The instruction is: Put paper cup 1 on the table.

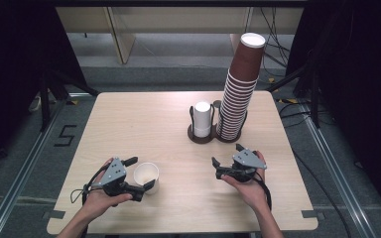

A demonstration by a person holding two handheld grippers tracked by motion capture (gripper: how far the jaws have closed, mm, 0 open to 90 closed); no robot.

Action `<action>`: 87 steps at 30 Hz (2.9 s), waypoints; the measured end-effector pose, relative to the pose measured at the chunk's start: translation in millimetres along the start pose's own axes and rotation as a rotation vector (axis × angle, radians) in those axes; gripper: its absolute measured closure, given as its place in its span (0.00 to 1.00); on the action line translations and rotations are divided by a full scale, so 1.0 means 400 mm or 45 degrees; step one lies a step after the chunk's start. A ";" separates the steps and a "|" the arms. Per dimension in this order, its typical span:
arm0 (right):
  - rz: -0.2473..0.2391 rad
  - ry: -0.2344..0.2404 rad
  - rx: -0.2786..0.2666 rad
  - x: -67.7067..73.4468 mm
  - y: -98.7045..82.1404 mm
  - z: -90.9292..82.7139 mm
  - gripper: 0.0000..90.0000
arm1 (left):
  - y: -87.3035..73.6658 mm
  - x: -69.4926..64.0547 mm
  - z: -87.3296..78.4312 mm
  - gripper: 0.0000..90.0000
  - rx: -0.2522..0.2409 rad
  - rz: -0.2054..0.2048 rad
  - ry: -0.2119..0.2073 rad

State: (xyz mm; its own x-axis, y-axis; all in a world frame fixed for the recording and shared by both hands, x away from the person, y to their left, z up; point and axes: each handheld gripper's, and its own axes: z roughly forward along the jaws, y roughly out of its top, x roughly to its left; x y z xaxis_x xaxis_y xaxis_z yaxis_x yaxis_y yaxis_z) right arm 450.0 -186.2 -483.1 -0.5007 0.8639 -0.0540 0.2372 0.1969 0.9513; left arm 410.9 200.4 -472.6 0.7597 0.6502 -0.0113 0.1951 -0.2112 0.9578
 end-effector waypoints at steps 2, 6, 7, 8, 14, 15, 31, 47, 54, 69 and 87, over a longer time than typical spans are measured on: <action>0.007 0.004 0.005 0.001 0.000 0.000 0.04 | 0.004 0.000 -0.002 0.00 -0.015 -0.003 -0.008; 0.003 -0.002 0.004 0.002 0.003 -0.001 0.04 | 0.011 -0.005 -0.006 0.00 -0.023 0.007 -0.018; 0.016 -0.006 0.016 0.005 0.005 -0.004 0.04 | 0.012 -0.006 -0.005 0.00 -0.034 0.006 -0.026; 0.002 0.000 0.011 0.002 0.005 -0.002 0.04 | 0.015 -0.008 -0.008 0.00 -0.013 0.016 -0.016; -0.001 -0.003 0.004 0.002 0.008 0.000 0.04 | 0.027 -0.010 -0.008 0.00 -0.049 -0.009 -0.031; 0.001 0.003 0.000 0.002 0.007 0.001 0.04 | 0.030 -0.009 -0.010 0.00 -0.045 -0.007 -0.029; 0.009 -0.015 -0.020 -0.003 0.017 -0.004 0.04 | 0.098 -0.002 0.005 0.00 -0.130 -0.001 -0.010; 0.043 -0.068 -0.105 -0.037 0.068 -0.032 0.03 | 0.201 0.002 0.066 0.00 -0.169 0.024 0.011; 0.029 -0.129 -0.177 -0.070 0.117 -0.047 0.03 | 0.259 0.005 0.104 0.00 -0.191 0.051 0.007; 0.046 -0.201 -0.277 -0.127 0.259 -0.075 0.03 | 0.380 -0.001 0.222 0.00 -0.237 0.132 0.022; 0.024 -0.246 -0.364 -0.189 0.448 -0.057 0.02 | 0.476 0.008 0.339 0.00 -0.242 0.193 0.023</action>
State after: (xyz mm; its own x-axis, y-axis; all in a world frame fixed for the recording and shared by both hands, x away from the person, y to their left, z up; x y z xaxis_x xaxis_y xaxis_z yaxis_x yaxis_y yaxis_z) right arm 511.4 -226.7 -301.7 -0.3251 0.9434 -0.0659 -0.0119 0.0655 0.9978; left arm 534.7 63.4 -329.0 0.7597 0.6350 0.1404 -0.0421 -0.1673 0.9850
